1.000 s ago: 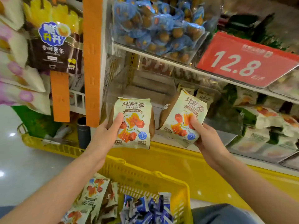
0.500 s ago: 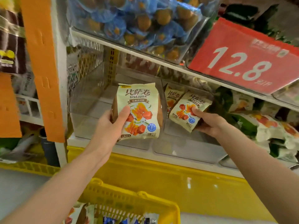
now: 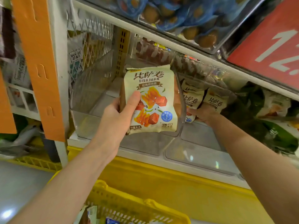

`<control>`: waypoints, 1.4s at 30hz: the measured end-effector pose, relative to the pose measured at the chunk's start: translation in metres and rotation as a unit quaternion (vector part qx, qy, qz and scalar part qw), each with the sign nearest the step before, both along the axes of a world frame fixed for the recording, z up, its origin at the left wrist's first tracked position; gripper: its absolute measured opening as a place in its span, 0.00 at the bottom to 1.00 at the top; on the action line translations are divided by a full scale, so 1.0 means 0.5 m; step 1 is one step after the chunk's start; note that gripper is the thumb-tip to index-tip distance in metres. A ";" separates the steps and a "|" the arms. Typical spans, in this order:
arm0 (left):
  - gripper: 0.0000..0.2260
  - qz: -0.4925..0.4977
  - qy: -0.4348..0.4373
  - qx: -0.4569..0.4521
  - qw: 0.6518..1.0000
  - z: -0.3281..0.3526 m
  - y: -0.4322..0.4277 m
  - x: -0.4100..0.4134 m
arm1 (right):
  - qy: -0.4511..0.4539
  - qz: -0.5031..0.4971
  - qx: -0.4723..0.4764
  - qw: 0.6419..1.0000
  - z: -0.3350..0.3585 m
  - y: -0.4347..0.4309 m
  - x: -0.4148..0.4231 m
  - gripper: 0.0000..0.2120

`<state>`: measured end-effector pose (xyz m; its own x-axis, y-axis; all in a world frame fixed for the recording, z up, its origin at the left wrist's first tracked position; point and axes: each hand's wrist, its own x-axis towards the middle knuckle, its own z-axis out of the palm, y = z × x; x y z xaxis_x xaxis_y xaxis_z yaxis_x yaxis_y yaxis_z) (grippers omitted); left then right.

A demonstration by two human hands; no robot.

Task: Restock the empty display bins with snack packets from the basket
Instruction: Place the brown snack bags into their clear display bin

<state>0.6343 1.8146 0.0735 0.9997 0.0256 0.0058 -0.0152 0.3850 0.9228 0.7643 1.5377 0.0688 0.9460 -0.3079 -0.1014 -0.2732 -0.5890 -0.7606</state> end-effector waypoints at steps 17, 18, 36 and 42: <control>0.25 -0.020 -0.064 0.070 0.995 0.000 -0.013 -0.075 | -0.265 0.058 -0.066 0.960 0.115 0.106 -0.266 0.19; 0.22 -0.030 -0.083 0.088 0.992 0.002 -0.014 -0.085 | -0.273 0.107 -0.065 0.954 0.131 0.117 -0.299 0.20; 0.21 0.019 -0.267 0.505 0.820 0.032 -0.072 -0.086 | -0.235 0.054 -0.280 0.929 0.228 -0.016 -0.422 0.25; 0.22 0.057 -0.278 0.687 0.669 -0.037 -0.074 -0.035 | -0.097 0.030 -0.514 0.852 0.149 -0.065 -0.286 0.31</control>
